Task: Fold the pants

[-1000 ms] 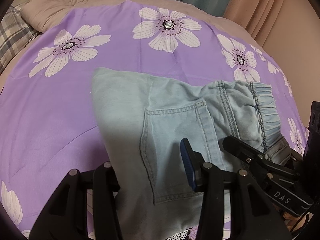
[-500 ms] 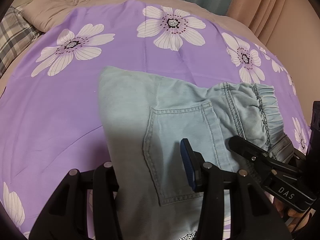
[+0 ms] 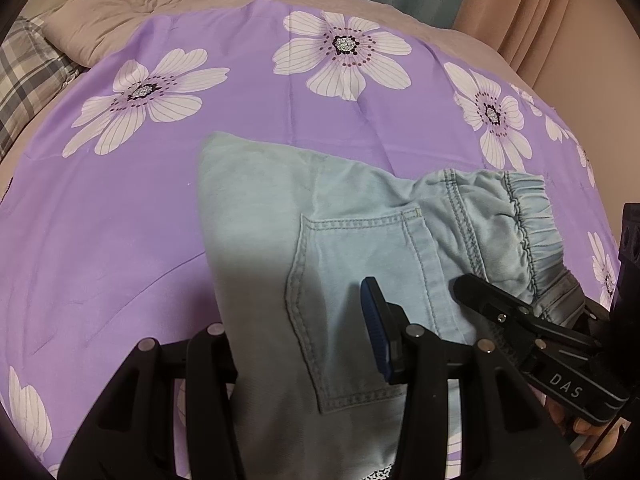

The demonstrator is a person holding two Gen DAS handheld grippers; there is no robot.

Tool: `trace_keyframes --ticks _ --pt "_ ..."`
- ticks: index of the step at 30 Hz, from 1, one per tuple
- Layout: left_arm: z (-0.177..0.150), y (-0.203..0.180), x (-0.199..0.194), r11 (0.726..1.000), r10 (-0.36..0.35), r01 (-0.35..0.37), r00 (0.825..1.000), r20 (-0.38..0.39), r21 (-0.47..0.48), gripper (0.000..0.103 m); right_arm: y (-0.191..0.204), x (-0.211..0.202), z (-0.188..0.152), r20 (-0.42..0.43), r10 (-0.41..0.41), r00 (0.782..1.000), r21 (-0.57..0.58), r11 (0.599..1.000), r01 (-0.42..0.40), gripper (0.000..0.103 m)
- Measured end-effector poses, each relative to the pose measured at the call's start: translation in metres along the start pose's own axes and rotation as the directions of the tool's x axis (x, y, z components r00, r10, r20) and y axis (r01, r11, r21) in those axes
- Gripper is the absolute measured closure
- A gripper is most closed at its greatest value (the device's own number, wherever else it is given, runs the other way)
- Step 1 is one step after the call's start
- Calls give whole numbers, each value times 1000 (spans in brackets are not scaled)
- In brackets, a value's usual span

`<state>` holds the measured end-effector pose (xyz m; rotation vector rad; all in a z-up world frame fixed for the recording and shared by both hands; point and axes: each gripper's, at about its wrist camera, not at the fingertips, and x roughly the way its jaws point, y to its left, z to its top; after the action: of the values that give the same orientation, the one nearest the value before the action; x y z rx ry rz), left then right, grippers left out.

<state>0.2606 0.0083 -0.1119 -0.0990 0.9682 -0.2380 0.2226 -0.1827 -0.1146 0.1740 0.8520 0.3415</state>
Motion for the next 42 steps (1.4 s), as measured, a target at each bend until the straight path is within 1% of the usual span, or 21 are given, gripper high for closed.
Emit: trace_keyframes --ticks 10,11,13,15,17,18,20,23,26,29,33,37,39,42 --pt "-2 5 5 1000 28 -28 999 -15 -5 58 -1 4 -1 -26 -28 999 16 999 28 63" --pt "-2 6 6 999 32 -33 999 -17 -7 54 -1 5 -1 -30 -29 999 23 999 30 62" --pt "-4 9 7 999 37 -37 999 -17 -14 53 -4 7 -1 -39 -32 999 40 999 33 60" --pt "-5 12 7 999 35 -36 999 -17 -25 52 -7 8 -2 -48 -35 998 64 997 38 54" --pt "-6 14 7 998 49 -49 999 -18 -33 43 -9 9 -2 -57 -34 998 88 995 39 50" --pt "-7 16 7 998 54 -55 998 -19 -36 41 -11 9 -2 -61 -32 998 103 994 38 48" --pt "-10 19 7 997 62 -63 998 -23 -47 35 -14 8 -3 -65 -27 998 128 991 36 45" --pt "-15 25 4 996 71 -72 997 -24 -56 31 -17 3 -7 -67 -31 997 144 989 41 39" --pt "-22 30 -1 995 68 -69 997 -30 -67 30 -19 -1 -11 -73 -35 997 147 988 46 37" --pt "-32 34 -10 994 60 -63 998 -31 -85 30 -18 -8 -15 -90 -29 995 150 988 42 36" --pt "-41 36 -16 994 50 -52 998 -26 -100 30 -15 -18 -23 -85 -15 996 137 990 27 36" --pt "-48 33 -9 993 71 -74 997 -35 -88 29 -15 -11 -30 -92 -41 995 110 993 51 36" --pt "-49 29 -6 994 90 -91 996 -22 -61 28 -12 -6 -30 -88 -54 995 83 995 62 34" --pt "-48 30 -7 994 93 -94 995 -23 -63 28 -7 -3 -29 -76 -80 994 43 996 83 32"
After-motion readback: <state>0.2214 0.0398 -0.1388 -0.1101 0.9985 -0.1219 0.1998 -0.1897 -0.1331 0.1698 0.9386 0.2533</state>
